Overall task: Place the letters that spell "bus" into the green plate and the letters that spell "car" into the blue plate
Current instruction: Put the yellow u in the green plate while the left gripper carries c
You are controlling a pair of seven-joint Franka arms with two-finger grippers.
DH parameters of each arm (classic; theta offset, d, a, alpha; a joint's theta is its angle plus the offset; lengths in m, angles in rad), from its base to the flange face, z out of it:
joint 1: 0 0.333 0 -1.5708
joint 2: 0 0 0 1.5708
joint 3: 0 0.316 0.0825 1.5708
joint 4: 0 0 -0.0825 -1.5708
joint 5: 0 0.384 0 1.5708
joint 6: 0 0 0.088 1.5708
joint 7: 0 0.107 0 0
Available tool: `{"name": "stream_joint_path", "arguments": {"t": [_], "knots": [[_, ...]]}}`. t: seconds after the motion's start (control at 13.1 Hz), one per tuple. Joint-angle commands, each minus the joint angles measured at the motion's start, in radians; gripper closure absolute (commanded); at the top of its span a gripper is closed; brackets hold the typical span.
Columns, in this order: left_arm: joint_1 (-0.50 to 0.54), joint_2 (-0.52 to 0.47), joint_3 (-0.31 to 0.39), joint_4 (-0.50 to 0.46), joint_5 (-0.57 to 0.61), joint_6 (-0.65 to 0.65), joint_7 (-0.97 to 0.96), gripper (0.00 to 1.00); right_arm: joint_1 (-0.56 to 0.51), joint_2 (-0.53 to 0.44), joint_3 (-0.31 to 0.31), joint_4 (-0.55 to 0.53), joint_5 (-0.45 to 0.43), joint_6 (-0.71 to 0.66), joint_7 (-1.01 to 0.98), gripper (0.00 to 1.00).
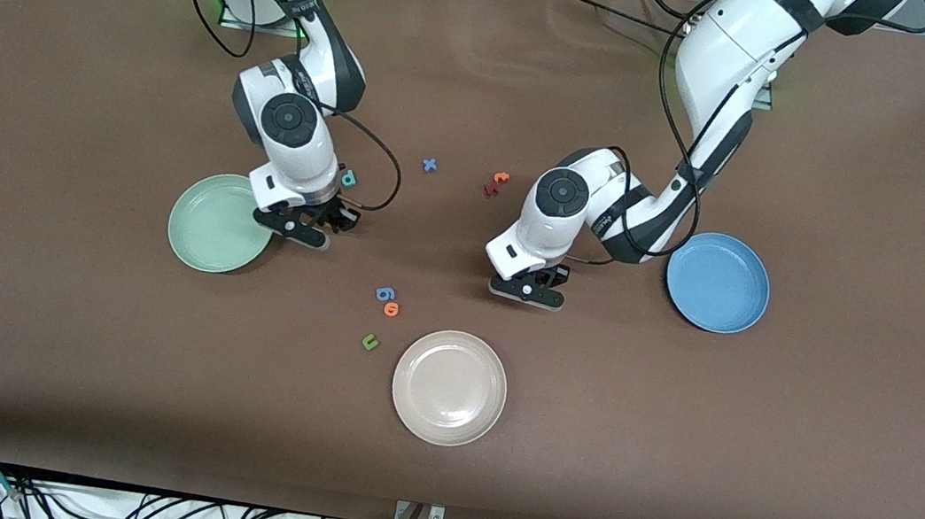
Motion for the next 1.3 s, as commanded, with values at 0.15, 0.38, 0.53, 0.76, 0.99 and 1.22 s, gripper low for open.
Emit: {"name": "stream_joint_path", "arguments": {"t": [0.15, 0.38, 0.53, 0.76, 0.99, 1.22], "knots": [[-0.002, 0.009, 0.003, -0.006, 0.045, 0.011, -0.009, 0.7, -0.007, -0.059, -0.175, 0.014, 0.044, -0.144, -0.366, 0.9], [0.0, 0.011, 0.003, -0.006, 0.045, 0.011, -0.009, 0.74, -0.051, -0.038, -0.268, -0.008, 0.131, -0.134, -0.63, 0.9], [0.001, 0.009, 0.003, -0.003, 0.045, 0.005, -0.009, 0.78, -0.125, -0.02, -0.268, -0.048, 0.196, -0.095, -0.753, 0.9], [0.003, 0.009, 0.003, 0.0, 0.045, 0.002, -0.009, 0.79, -0.142, -0.007, -0.268, -0.13, 0.199, 0.022, -0.785, 0.89], [0.009, -0.001, 0.006, 0.008, 0.042, -0.012, 0.027, 0.82, -0.142, 0.006, -0.266, -0.174, 0.202, 0.106, -0.782, 0.59], [0.065, -0.043, -0.005, 0.034, 0.011, -0.145, 0.134, 0.82, -0.142, -0.007, -0.265, -0.174, 0.202, 0.1, -0.767, 0.06]]}}
